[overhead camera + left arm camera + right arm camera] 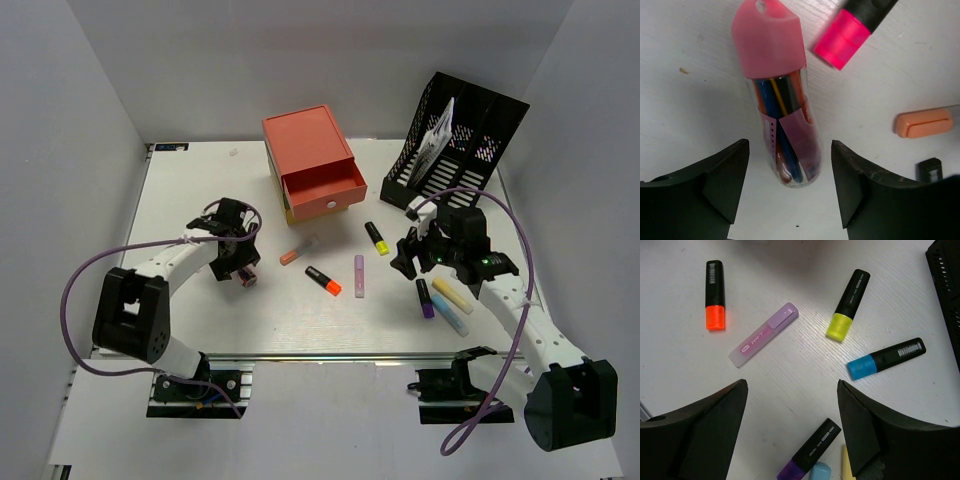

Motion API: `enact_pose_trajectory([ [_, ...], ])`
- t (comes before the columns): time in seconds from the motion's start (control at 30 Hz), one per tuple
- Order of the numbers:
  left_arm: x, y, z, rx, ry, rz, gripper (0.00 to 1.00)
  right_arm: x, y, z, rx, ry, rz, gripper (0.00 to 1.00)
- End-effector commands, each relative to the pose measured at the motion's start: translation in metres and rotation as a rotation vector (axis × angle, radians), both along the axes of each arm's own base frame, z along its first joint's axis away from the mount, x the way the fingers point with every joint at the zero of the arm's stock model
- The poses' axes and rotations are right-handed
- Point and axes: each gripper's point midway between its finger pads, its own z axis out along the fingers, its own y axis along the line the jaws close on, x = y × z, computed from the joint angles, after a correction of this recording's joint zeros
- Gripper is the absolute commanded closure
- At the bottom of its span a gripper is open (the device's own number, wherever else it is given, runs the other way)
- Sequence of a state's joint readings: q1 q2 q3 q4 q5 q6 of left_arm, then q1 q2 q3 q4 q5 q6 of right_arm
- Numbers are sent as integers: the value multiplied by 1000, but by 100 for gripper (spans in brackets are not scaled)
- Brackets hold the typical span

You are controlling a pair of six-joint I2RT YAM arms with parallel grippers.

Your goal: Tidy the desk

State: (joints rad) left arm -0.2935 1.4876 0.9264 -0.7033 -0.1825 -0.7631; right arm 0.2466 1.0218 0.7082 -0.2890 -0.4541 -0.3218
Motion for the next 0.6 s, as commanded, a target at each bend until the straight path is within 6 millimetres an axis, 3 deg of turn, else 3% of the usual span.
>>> enact_pose_trajectory([
  [0.0, 6, 1, -1, 0, -11, 20, 24, 3, -1, 5, 4, -33, 1, 22],
  [0.3, 2, 6, -20, 33, 31, 25, 31, 4, -1, 7, 13, -34, -2, 22],
  [0.37, 0, 7, -25, 39, 50, 23, 38, 3, -2, 7, 15, -33, -3, 22],
  [0.57, -4, 9, -32, 53, 72, 20, 38, 3, -2, 9, 23, -35, 0, 22],
])
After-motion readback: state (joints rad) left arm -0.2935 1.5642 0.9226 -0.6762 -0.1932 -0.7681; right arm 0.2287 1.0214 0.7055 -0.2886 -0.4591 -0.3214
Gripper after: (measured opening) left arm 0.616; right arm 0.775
